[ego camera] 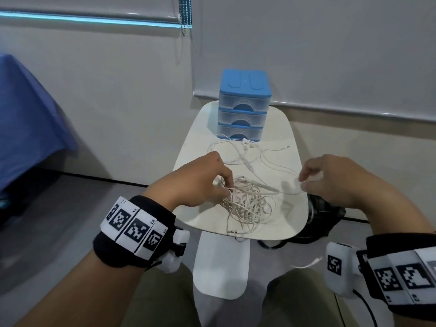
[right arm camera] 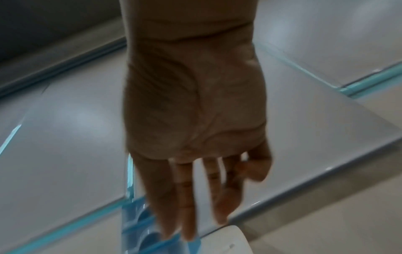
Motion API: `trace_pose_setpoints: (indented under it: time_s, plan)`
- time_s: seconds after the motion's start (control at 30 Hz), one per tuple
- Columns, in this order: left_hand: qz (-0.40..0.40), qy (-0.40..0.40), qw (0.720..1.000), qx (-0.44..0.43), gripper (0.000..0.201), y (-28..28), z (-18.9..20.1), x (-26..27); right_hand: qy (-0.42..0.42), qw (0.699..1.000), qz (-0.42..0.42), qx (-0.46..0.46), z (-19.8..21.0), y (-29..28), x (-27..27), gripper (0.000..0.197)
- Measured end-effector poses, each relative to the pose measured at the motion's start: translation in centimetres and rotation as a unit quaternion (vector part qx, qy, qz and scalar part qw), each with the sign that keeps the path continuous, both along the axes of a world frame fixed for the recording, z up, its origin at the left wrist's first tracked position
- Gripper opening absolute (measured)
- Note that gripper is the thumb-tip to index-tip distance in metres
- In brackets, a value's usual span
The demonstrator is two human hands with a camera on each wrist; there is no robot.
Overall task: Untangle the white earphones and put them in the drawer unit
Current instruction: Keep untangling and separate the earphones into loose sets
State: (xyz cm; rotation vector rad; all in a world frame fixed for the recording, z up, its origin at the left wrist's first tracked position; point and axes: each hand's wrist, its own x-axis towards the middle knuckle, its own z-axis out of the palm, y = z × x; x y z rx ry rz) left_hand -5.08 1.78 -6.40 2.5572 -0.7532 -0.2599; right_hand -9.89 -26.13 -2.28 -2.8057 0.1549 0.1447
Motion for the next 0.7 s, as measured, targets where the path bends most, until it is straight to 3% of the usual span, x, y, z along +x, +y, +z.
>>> trace_pose_setpoints:
  time_s: [0.1, 0.17, 0.23, 0.3, 0.53, 0.7]
  plan:
    - [-0.001, 0.003, 1.0, 0.0, 0.008, 0.0, 0.0, -0.1, -0.049, 0.991, 0.068, 0.103, 0.5, 0.5, -0.5, 0.025]
    - [-0.004, 0.016, 1.0, 0.004, 0.018, -0.2, -0.1, -0.1, -0.084, 0.972, 0.118, 0.185, 1.0, 2.0, -0.9, 0.017]
    - [-0.01, 0.03, 0.999, 0.014, 0.033, -0.4, -0.2, -0.1, -0.062, 0.957, 0.175, 0.222, 0.9, 3.7, -0.9, 0.009]
    - [-0.017, 0.031, 0.999, 0.017, 0.037, -0.6, -0.2, -0.1, -0.02, 0.957, 0.21, 0.2, 0.1, 5.2, -0.7, 0.008]
    - [-0.003, 0.026, 0.999, 0.024, 0.038, -0.3, -1.2, -0.5, 0.027, 0.976, 0.191, 0.099, -3.7, 7.4, -0.2, 0.016]
    - [-0.014, 0.031, 0.999, -0.024, 0.018, 0.5, -1.4, -0.3, -0.016, 0.974, 0.176, 0.142, -3.2, 6.4, -0.4, 0.015]
